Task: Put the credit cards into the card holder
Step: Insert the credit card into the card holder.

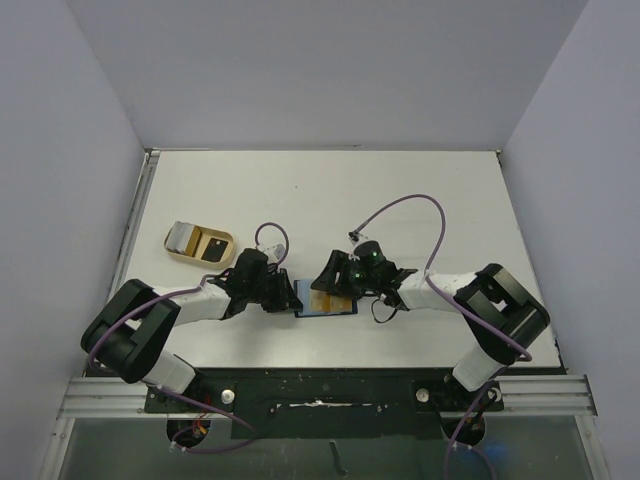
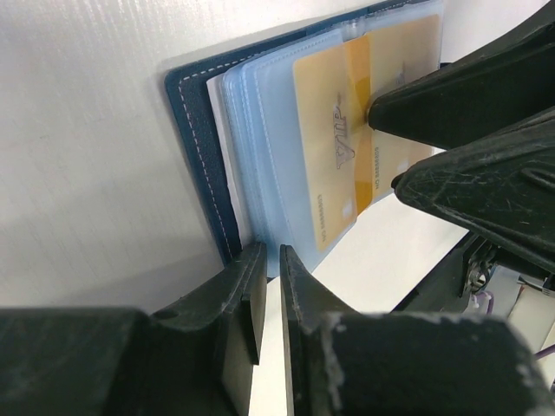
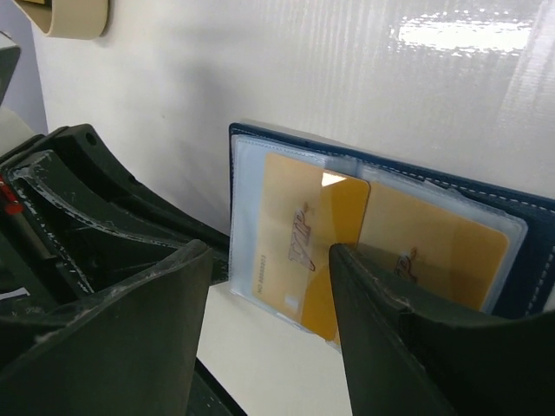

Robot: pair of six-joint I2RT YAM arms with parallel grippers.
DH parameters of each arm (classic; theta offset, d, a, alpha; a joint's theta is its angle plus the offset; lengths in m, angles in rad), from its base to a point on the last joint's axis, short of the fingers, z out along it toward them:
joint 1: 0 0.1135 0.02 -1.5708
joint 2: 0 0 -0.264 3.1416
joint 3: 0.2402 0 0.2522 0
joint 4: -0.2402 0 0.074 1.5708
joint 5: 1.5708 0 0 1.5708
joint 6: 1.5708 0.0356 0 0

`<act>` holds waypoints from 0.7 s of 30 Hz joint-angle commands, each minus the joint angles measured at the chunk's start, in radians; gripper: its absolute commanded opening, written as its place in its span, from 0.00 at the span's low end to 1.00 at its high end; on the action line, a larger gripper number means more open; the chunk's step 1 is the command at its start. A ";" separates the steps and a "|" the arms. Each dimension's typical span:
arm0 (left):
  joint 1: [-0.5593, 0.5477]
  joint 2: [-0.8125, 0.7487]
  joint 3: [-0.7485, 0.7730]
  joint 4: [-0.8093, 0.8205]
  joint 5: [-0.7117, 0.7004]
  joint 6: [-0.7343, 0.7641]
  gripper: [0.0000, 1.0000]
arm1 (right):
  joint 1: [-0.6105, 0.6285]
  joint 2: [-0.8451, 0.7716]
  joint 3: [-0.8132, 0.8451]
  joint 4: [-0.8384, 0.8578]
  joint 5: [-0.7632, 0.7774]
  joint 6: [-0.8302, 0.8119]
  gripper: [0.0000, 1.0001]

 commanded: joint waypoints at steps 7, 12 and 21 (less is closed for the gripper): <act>-0.011 -0.013 0.001 -0.015 -0.024 0.014 0.13 | 0.010 -0.047 0.025 -0.124 0.117 -0.029 0.62; -0.010 -0.009 -0.002 -0.013 -0.023 0.015 0.13 | 0.019 -0.016 0.040 -0.117 0.108 -0.028 0.64; -0.011 0.001 -0.003 -0.006 -0.021 0.016 0.13 | 0.026 -0.006 0.039 -0.039 0.059 -0.034 0.62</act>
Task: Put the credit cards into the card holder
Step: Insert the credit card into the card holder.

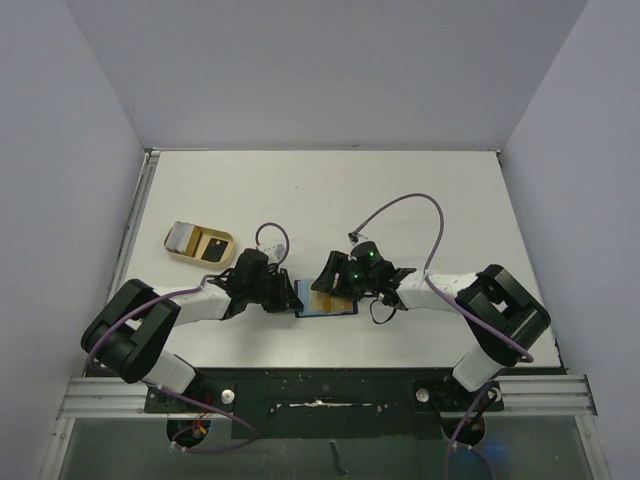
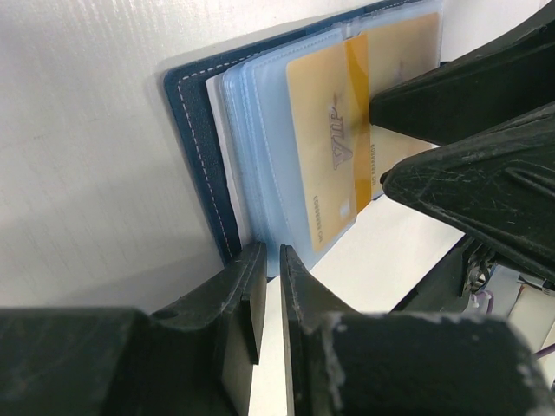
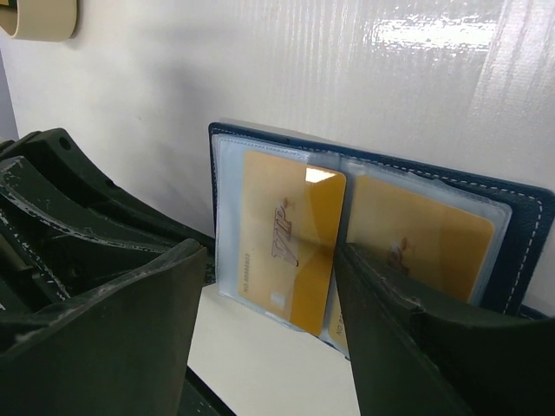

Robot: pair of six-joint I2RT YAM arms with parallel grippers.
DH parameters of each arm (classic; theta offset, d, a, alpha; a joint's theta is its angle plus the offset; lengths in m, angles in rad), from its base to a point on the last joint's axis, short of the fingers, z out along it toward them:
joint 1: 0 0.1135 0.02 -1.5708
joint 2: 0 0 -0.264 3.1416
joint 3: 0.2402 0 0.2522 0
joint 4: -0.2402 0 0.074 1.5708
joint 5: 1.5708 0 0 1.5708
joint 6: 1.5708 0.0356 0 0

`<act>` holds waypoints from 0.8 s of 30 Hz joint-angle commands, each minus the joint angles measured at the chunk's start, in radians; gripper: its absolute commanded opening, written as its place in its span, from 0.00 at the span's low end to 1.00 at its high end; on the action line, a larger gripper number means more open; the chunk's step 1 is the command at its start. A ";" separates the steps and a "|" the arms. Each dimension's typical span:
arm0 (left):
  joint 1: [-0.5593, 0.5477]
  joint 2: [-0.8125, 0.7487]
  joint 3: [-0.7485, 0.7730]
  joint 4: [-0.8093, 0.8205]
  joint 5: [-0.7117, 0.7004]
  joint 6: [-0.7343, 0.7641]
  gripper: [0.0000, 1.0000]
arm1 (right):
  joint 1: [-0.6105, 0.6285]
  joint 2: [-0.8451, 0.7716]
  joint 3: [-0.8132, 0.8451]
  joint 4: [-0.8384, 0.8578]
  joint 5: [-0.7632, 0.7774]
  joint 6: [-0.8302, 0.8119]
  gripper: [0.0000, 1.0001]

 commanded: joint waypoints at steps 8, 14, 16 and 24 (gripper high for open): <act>-0.008 0.006 0.002 -0.004 -0.016 0.015 0.13 | 0.012 0.028 0.012 0.108 -0.059 -0.016 0.61; -0.008 0.005 0.004 -0.005 -0.016 0.015 0.13 | 0.018 0.034 0.015 0.119 -0.061 -0.017 0.59; -0.008 0.004 0.005 -0.005 -0.014 0.015 0.13 | 0.018 0.037 0.014 0.123 -0.064 -0.019 0.57; -0.008 -0.016 0.020 -0.028 -0.014 0.023 0.14 | 0.015 0.031 0.010 0.126 -0.074 -0.016 0.50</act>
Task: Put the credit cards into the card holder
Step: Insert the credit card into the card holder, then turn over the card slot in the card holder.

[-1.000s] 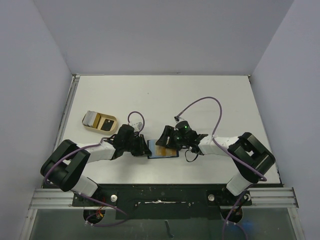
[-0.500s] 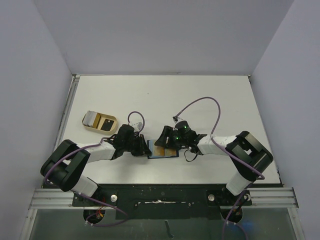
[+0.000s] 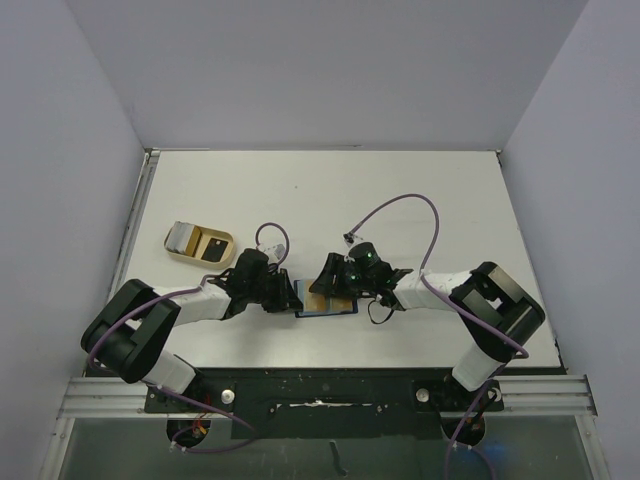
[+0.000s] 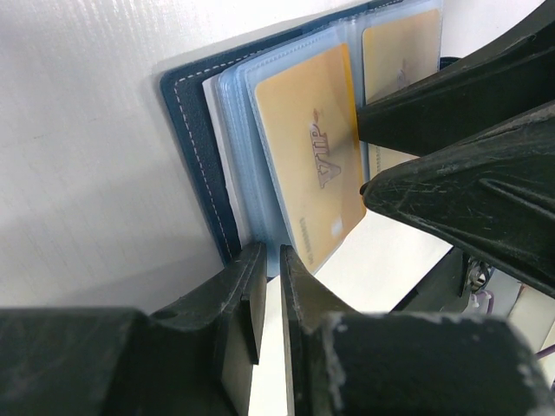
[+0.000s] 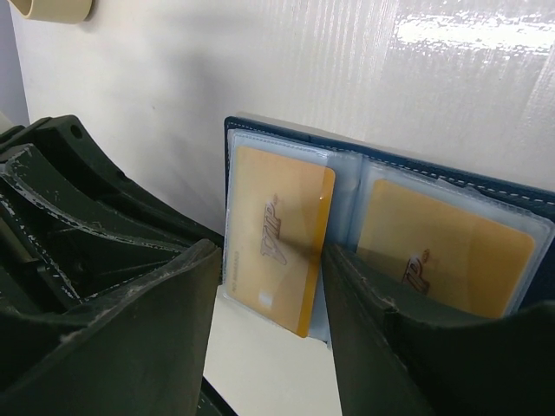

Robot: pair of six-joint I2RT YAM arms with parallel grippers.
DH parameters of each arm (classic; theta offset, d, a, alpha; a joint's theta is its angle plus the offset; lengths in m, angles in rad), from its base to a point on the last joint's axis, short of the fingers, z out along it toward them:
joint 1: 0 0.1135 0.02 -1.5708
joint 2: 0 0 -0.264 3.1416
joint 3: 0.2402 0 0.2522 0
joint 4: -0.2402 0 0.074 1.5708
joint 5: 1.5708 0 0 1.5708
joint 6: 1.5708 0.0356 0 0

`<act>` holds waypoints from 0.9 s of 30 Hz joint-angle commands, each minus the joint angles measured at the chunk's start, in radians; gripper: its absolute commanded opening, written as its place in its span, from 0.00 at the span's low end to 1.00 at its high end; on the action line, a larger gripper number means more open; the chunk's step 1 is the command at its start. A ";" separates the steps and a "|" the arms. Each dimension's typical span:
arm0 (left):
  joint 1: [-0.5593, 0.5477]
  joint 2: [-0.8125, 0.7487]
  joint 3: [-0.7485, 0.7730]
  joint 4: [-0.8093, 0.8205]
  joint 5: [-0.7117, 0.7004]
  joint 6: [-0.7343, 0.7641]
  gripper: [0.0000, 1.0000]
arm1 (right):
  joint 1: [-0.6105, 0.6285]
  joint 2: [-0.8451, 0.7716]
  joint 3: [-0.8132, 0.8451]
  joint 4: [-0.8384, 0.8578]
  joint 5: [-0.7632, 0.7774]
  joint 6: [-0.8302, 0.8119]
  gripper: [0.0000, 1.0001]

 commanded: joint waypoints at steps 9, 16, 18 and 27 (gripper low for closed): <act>-0.008 -0.018 0.046 -0.059 -0.022 0.036 0.15 | 0.005 -0.089 0.059 -0.158 0.072 -0.084 0.59; -0.009 -0.018 0.076 -0.090 -0.029 0.046 0.17 | 0.007 -0.149 0.060 -0.210 0.109 -0.113 0.52; -0.009 -0.018 0.085 -0.097 -0.031 0.049 0.17 | 0.007 -0.162 0.062 -0.223 0.123 -0.122 0.49; -0.020 -0.011 0.138 -0.132 -0.044 0.055 0.17 | 0.007 -0.193 0.046 -0.236 0.155 -0.136 0.47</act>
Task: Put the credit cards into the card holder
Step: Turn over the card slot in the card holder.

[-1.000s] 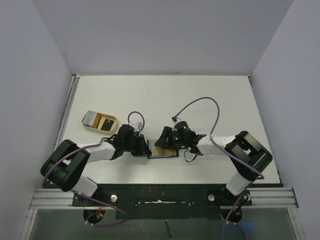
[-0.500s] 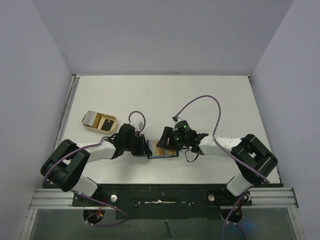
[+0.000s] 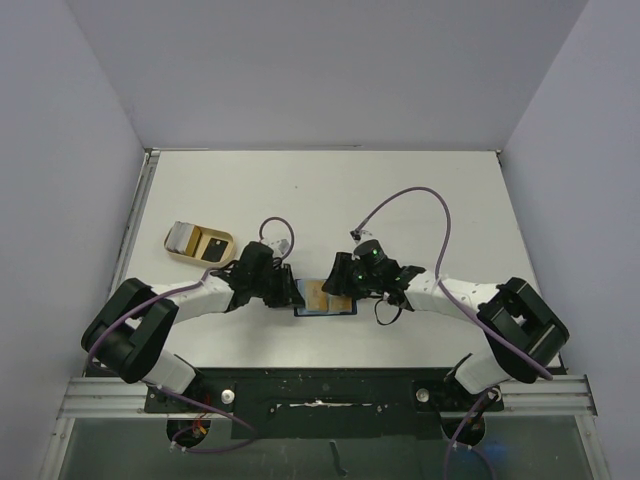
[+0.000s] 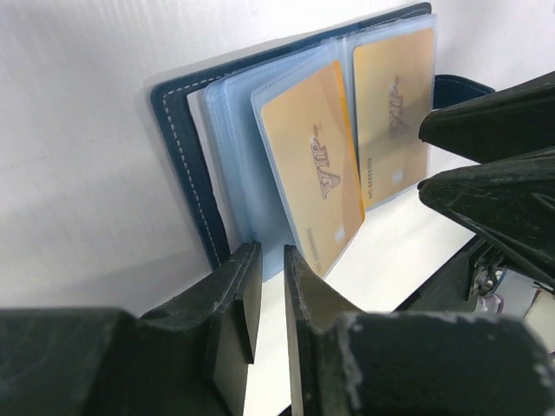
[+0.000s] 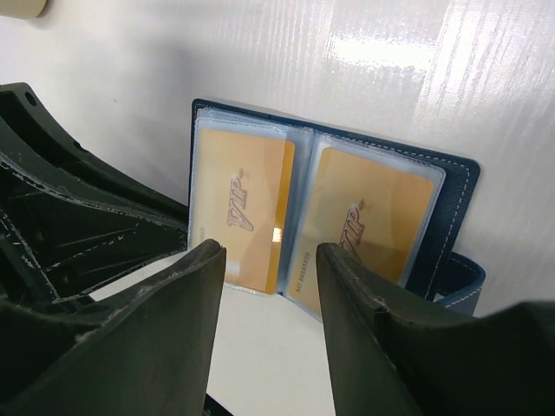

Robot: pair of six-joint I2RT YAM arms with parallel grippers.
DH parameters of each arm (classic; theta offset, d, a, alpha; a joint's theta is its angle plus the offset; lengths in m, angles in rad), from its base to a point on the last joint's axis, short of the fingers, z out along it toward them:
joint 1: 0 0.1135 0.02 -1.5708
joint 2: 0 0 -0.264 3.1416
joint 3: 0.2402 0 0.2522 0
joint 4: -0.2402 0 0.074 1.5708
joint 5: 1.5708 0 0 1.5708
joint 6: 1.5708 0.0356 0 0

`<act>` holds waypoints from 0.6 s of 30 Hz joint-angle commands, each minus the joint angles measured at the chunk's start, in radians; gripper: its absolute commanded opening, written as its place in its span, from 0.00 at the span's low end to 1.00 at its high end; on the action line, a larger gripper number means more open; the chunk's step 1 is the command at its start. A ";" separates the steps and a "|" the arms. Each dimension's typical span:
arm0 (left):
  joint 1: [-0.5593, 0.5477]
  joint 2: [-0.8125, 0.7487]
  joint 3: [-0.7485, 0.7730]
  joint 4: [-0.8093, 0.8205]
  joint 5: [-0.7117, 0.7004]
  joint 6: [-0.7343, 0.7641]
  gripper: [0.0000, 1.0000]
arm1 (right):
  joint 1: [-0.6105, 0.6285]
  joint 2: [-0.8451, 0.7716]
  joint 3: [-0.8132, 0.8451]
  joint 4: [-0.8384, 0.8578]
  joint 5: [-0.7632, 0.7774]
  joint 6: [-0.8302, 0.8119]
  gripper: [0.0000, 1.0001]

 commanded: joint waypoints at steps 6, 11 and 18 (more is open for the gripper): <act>-0.025 -0.003 0.067 -0.017 -0.020 0.021 0.17 | 0.007 -0.055 0.007 0.004 0.059 -0.030 0.43; -0.039 -0.003 0.106 -0.030 -0.033 0.017 0.17 | 0.009 -0.036 -0.005 0.014 0.078 -0.037 0.34; -0.052 0.002 0.130 -0.033 -0.041 0.015 0.17 | 0.029 0.006 -0.006 0.028 0.098 -0.038 0.29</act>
